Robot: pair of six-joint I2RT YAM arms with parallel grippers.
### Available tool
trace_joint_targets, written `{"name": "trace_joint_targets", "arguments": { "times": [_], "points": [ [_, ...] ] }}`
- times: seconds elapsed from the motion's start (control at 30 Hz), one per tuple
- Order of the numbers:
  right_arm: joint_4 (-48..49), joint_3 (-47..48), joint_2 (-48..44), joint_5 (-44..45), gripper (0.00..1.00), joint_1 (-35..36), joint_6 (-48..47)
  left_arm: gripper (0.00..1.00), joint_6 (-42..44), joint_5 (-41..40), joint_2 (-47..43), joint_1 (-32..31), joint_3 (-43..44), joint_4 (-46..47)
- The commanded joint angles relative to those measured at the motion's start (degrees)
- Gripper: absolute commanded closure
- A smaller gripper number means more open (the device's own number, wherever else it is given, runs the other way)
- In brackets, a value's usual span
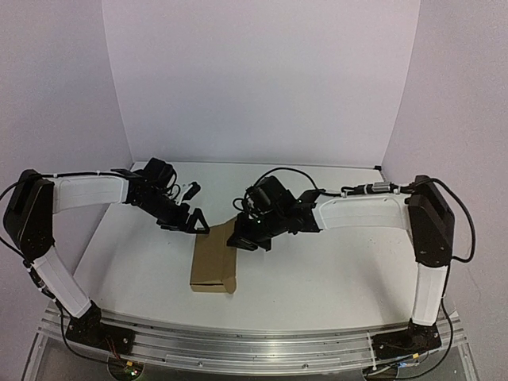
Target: Fold the paper box
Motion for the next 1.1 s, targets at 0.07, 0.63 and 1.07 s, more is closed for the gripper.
{"name": "trace_joint_targets", "arguments": {
  "times": [0.07,0.63,1.07],
  "points": [
    [5.0,-3.0,2.6,-2.5,0.91,-1.4,0.5,0.06,0.4,-1.4,-2.1,0.0,-4.3,5.2],
    [5.5,-22.7,-23.1,14.1,0.30,2.5,-32.1,0.16,22.3,2.0,-3.3,0.0,1.5,-2.8],
    [20.9,-25.3,-20.1,31.6,0.17,25.1,-81.9,0.00,82.0,15.9,-16.0,-2.1,-13.6,-2.7]
  ]
}}
